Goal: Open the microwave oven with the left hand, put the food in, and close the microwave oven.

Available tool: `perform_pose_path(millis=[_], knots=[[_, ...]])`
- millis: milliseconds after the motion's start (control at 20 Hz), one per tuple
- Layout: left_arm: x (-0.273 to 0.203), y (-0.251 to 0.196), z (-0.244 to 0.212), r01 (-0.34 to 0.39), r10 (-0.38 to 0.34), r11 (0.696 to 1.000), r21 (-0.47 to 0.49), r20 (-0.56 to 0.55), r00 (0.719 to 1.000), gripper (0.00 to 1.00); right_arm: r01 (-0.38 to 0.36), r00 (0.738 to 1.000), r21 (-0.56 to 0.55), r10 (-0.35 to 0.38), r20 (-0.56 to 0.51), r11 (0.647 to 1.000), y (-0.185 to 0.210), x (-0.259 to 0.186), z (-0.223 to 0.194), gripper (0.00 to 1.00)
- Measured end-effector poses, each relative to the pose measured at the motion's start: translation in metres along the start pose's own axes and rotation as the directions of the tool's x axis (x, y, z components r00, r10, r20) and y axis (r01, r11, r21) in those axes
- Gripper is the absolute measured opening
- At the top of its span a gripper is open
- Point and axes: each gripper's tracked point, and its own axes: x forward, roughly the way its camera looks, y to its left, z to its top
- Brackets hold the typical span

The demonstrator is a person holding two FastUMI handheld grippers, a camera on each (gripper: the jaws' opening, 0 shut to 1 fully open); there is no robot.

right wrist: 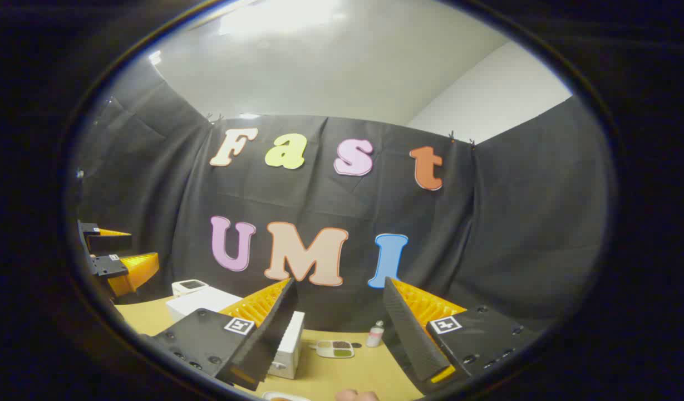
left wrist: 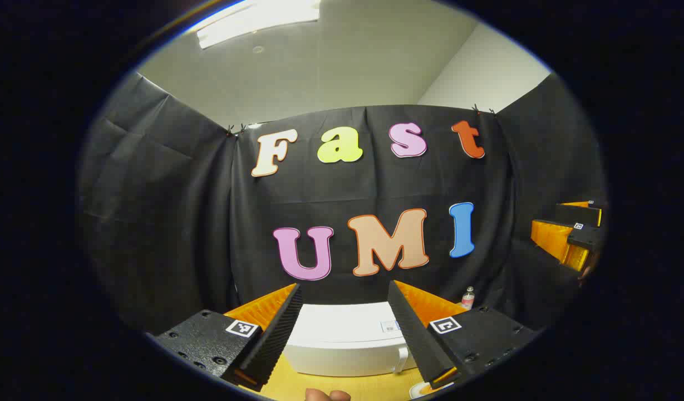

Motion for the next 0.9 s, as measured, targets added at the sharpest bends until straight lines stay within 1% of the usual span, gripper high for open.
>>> perform_pose_path(millis=[150, 200, 300, 350, 500, 700, 900], knots=[[0.005, 0.0, -0.01, -0.009, 0.009, 1.0, 0.007, -0.028, 1.0, 0.96, -0.025, 1.0, 0.015, 0.025, -0.006, 1.0, 0.003, 0.008, -0.007, 0.97], [0.006, 0.001, -0.011, -0.014, 0.015, 1.0, 0.007, -0.028, 0.999, 0.99, -0.032, 0.999, 0.012, 0.032, -0.007, 0.999, 0.004, 0.009, -0.01, 0.97], [0.008, 0.0, -0.011, -0.026, 0.026, 1.0, 0.004, -0.029, 0.999, 0.99, -0.044, 0.999, 0.019, 0.045, -0.015, 0.999, 0.006, 0.014, -0.013, 0.96], [0.009, -0.001, -0.012, -0.029, 0.029, 1.0, 0.008, -0.032, 0.999, 0.96, -0.05, 0.999, 0.028, 0.05, -0.019, 0.998, 0.006, 0.016, -0.016, 0.97], [0.014, -0.003, -0.015, -0.034, 0.035, 0.999, 0.03, -0.036, 0.999, 0.96, -0.052, 0.998, 0.031, 0.053, -0.029, 0.998, 0.003, 0.021, -0.021, 0.98], [0.016, -0.008, -0.015, -0.041, 0.043, 0.999, 0.036, -0.037, 0.998, 0.96, -0.063, 0.997, 0.026, 0.064, -0.034, 0.998, 0.003, 0.022, -0.026, 0.96], [0.016, -0.012, -0.016, -0.034, 0.036, 0.999, 0.042, -0.044, 0.998, 0.96, -0.063, 0.997, 0.053, 0.065, -0.044, 0.997, 0.002, 0.025, -0.029, 0.97]])
